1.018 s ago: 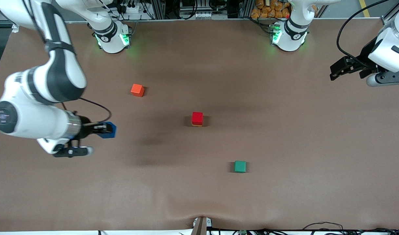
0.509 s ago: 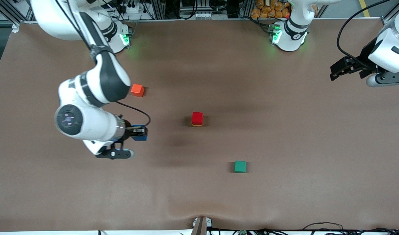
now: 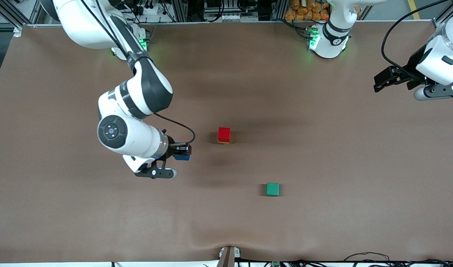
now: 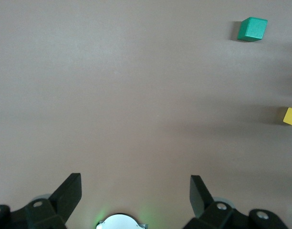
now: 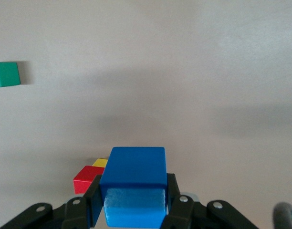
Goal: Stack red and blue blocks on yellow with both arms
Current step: 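Lift the blue cube and carry it to the red cube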
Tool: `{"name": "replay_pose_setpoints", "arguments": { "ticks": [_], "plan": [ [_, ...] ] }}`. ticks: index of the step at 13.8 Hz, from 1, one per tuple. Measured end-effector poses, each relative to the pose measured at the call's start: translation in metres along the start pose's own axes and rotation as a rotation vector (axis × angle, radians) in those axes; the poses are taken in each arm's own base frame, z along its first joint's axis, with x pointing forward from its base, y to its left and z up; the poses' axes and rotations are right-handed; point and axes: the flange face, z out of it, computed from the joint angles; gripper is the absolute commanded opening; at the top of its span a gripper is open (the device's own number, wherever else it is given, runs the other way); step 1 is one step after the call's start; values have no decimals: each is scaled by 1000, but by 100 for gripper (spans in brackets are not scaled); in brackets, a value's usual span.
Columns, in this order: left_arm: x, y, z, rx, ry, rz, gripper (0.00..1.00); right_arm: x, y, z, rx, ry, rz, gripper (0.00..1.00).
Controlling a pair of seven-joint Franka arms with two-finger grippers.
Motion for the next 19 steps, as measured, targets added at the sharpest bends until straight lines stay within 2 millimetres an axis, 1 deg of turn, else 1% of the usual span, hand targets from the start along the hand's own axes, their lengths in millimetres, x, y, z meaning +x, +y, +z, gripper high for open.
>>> {"name": "replay_pose_setpoints", "arguments": {
  "ticks": [2, 5, 7, 9, 13, 15, 19],
  "plan": [
    [0, 0, 1, 0, 1, 0, 100, -4, -8, 5, 3, -6, 2, 0],
    [1, 0, 1, -1, 4, 0, 100, -14, -29, 15, 6, -8, -3, 0],
    [1, 1, 1, -1, 7, 1, 100, -21, -46, 28, 7, -5, 1, 0],
    [2, 1, 1, -3, 12, 2, 100, -26, -61, 46, 8, 1, -1, 0],
    [2, 2, 5, -1, 7, 3, 100, -36, -81, 72, 0, -6, 5, 0],
    [2, 2, 8, 0, 2, 3, 100, -42, -88, 80, -3, -18, 2, 0],
    [3, 0, 9, 0, 1, 0, 100, -48, -93, 87, -6, -44, 0, 0]
  ]
}}
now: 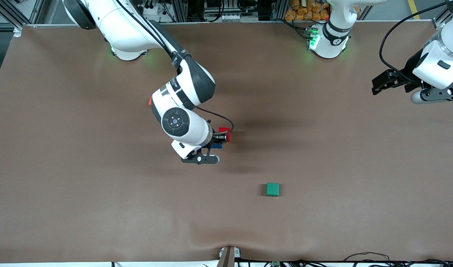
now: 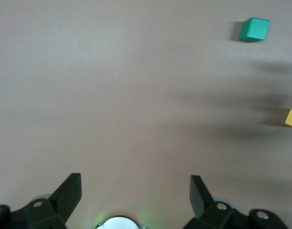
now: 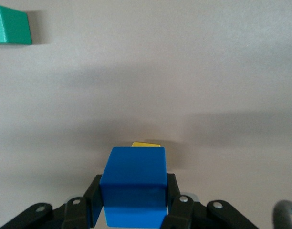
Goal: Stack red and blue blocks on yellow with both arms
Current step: 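Lift the blue cube and carry it to the red cube, then lower the blue cube onto the red cube and open the right gripper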
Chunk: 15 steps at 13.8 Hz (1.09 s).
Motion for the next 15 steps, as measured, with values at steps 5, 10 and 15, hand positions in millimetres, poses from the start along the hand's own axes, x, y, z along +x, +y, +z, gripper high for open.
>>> {"name": "replay_pose_setpoints", "arguments": {
  "ticks": [5, 10, 15],
  "plan": [
    [-1, 2, 2, 1, -4, 5, 100, -16, -17, 20, -21, -31, 8, 0],
    [-1, 3, 10, 5, -19, 6, 100, -20, -19, 31, -41, -54, 26, 0],
    [-1, 5, 11, 5, -17, 10, 100, -22, -21, 39, -51, -65, 29, 0]
  ]
}}
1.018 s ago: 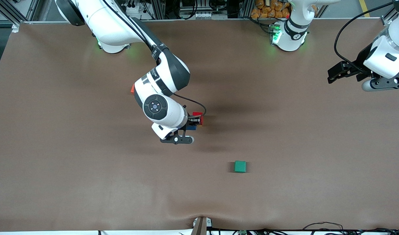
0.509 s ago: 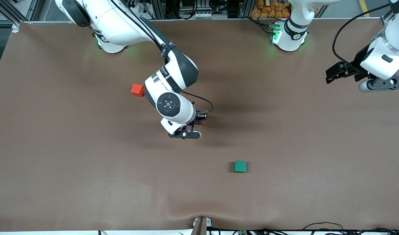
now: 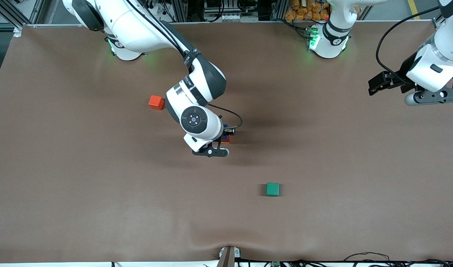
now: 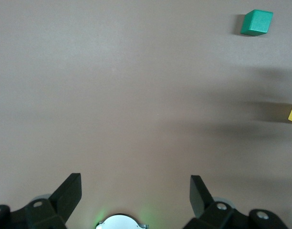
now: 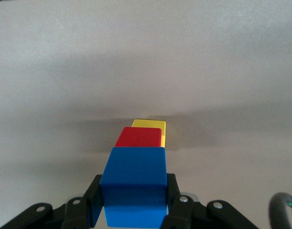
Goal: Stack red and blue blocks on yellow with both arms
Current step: 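Lower the blue cube onto the red cube and open the right gripper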
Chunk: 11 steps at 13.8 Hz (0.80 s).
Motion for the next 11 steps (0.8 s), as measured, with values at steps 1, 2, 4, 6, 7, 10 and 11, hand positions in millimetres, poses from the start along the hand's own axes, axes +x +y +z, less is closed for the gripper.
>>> {"name": "replay_pose_setpoints", "arguments": {
  "ticks": [1, 2, 4, 6, 7, 10, 11],
  "plan": [
    [0, 0, 0, 0, 0, 1, 100, 1, 0, 3, -2, -3, 1, 0],
    [0, 1, 1, 0, -1, 1, 100, 1, 1, 5, -4, -5, 2, 0],
    [0, 1, 1, 0, 0, 1, 100, 2, 1, 9, -7, -8, 3, 0],
    [0, 1, 2, 0, 0, 1, 100, 1, 0, 10, -8, -9, 2, 0],
    [0, 1, 2, 0, -1, 2, 100, 1, -1, 11, -9, -9, 2, 0],
    [0, 1, 3, 1, -2, 2, 100, -1, -2, 12, -10, -10, 6, 0],
    [0, 2, 3, 1, -2, 3, 100, -1, -3, 12, -10, -10, 5, 0]
  ]
}}
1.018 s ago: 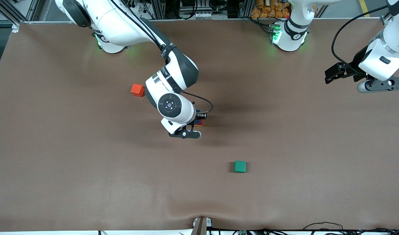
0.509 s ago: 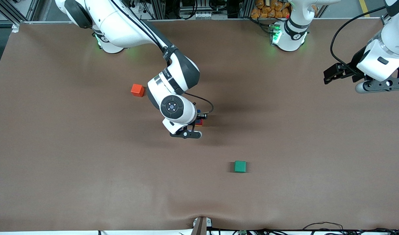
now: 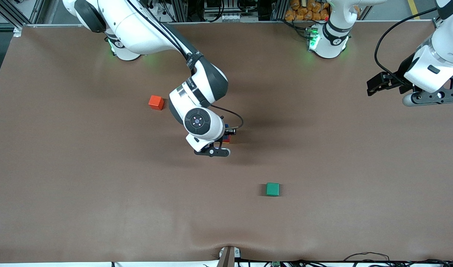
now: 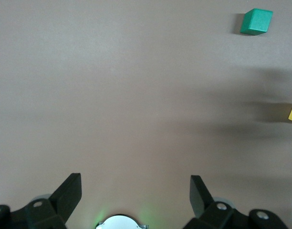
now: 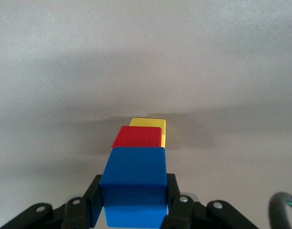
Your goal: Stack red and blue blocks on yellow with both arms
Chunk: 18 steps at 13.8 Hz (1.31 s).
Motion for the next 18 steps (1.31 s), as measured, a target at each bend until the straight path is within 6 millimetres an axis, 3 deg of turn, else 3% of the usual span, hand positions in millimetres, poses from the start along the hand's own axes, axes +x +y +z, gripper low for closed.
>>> {"name": "replay_pose_setpoints", "arguments": {
  "ticks": [1, 2, 13, 15, 18],
  "plan": [
    [0, 0, 0, 0, 0, 0, 100, -1, -1, 1, -1, -1, -1, 11],
    [0, 0, 0, 0, 0, 0, 100, -1, -1, 1, -1, -1, -1, 99],
    [0, 0, 9, 3, -13, 0, 100, 3, 2, -2, -4, 6, 7, 100],
    [1, 0, 9, 3, -14, 1, 100, 6, 2, -17, 10, 26, 9, 100],
    [1, 1, 10, 3, -15, 1, 100, 16, 19, -69, 39, 50, 33, 100]
  ]
}}
